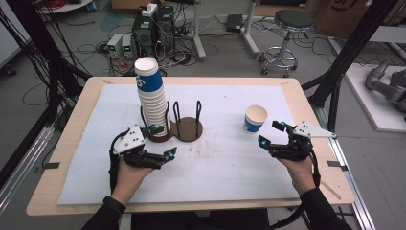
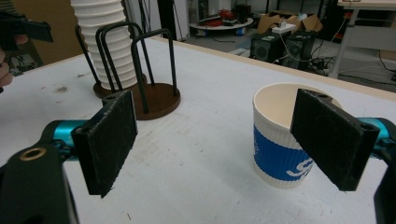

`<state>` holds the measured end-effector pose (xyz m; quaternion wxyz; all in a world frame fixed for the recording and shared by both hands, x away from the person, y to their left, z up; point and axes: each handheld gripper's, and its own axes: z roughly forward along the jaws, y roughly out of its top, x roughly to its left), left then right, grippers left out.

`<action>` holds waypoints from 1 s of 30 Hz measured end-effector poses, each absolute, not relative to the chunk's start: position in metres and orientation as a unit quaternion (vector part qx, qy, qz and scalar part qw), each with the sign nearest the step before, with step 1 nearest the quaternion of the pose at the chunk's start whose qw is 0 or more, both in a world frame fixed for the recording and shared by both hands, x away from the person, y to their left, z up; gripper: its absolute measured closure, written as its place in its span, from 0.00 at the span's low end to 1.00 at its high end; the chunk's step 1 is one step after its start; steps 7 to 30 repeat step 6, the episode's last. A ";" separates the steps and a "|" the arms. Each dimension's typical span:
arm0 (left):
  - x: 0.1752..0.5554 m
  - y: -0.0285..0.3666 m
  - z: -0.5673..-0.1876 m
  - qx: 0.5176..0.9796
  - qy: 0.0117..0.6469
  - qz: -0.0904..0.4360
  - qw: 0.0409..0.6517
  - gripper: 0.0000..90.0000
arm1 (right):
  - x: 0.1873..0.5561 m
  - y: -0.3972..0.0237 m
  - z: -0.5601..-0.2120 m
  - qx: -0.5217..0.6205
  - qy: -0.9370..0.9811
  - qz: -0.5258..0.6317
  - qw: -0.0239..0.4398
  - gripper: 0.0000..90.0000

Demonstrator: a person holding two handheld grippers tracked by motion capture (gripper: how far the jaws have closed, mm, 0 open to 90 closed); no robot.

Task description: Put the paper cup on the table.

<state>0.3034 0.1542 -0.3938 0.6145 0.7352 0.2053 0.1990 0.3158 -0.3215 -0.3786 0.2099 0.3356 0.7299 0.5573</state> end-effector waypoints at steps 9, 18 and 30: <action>0.304 0.154 -0.394 0.736 0.205 0.198 0.614 0.15 | 0.317 -0.322 -0.379 0.335 0.730 0.557 0.211 0.17; 0.304 0.154 -0.394 0.736 0.205 0.198 0.614 0.15 | 0.317 -0.322 -0.379 0.335 0.730 0.557 0.211 0.17; 0.304 0.154 -0.394 0.736 0.205 0.198 0.614 0.15 | 0.317 -0.322 -0.379 0.335 0.730 0.557 0.211 0.17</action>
